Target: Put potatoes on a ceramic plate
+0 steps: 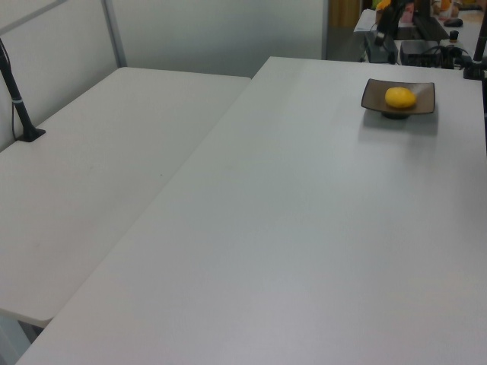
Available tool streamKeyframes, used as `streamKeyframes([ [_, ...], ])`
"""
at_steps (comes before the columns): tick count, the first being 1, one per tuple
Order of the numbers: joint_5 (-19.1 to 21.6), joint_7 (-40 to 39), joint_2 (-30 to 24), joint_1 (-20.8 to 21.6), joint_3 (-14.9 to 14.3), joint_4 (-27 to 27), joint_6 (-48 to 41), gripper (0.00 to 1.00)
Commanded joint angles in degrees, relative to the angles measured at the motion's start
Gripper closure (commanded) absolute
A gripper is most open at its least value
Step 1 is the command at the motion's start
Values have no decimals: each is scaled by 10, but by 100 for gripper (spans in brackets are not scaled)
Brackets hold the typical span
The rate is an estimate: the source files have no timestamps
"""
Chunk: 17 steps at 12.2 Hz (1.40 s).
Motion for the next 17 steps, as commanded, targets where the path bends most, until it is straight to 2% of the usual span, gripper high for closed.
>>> streamKeyframes([
  [1,0,90,-43,78,-11,56,-132,0],
  [3,-1,111,-66,133,-11,59,-180,0],
  [4,0,146,-67,160,-13,61,-190,0],
  [8,1,244,-58,247,-11,57,-189,0],
  [11,-16,220,-20,276,-11,60,-179,0],
  [14,-32,126,9,286,-11,58,-148,0],
  [17,-31,124,12,282,-13,56,-144,0],
])
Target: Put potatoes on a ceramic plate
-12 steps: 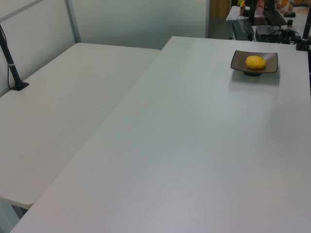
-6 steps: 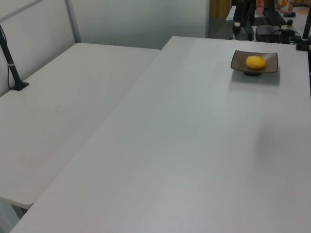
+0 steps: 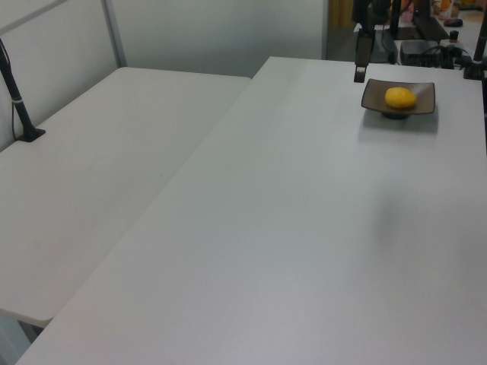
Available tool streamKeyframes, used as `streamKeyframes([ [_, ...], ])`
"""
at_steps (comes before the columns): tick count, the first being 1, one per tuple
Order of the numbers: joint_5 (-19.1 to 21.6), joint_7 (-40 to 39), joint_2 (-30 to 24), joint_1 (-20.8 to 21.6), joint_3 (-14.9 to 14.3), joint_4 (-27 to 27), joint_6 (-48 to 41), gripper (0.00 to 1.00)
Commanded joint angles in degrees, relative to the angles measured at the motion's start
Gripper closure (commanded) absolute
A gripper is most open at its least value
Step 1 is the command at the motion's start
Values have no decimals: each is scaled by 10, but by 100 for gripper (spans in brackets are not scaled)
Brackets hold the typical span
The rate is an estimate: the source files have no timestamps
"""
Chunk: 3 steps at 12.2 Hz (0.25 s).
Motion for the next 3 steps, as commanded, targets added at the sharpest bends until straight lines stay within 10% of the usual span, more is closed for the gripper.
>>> streamKeyframes([
  [1,-6,-13,-1,6,-11,-1,12,0],
  [3,-4,-10,0,6,-12,1,12,0],
])
